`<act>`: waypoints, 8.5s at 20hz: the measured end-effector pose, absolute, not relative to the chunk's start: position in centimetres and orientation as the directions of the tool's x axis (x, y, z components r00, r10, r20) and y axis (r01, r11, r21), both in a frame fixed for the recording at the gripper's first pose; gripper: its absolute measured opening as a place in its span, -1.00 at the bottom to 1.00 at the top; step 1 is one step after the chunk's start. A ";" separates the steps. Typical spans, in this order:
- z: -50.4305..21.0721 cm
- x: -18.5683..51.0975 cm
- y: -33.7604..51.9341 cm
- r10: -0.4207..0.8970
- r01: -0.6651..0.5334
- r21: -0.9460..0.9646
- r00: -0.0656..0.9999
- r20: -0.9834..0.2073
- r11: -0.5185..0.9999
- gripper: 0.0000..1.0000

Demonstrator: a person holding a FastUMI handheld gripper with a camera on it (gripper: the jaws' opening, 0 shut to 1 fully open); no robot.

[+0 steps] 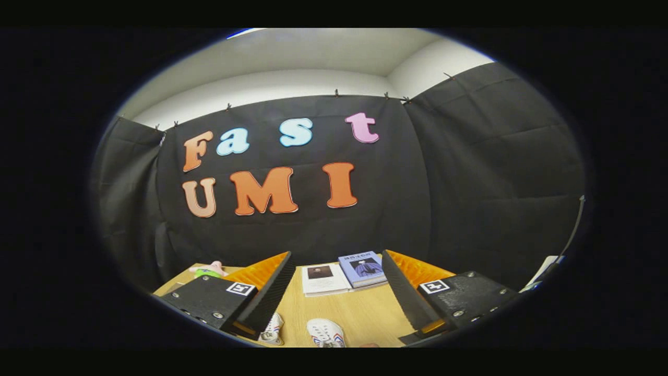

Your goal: Open the storage box then place both shoes into the box .Put the left shoe in first, then the right shoe, with the right side of both shoes facing outward in a uniform manner.

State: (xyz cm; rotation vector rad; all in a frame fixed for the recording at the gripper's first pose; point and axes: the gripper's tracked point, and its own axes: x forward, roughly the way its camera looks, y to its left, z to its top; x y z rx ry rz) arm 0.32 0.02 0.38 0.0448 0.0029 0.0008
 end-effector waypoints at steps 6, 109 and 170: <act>-0.7 0.7 1.8 0.069 -0.064 0.126 0.997 -0.034 0.990 0.97; -11.5 -8.3 52.0 0.818 -0.407 0.747 0.482 -0.314 0.526 0.66; -31.3 1.0 19.1 0.132 -0.096 0.093 0.804 -0.580 0.991 -0.99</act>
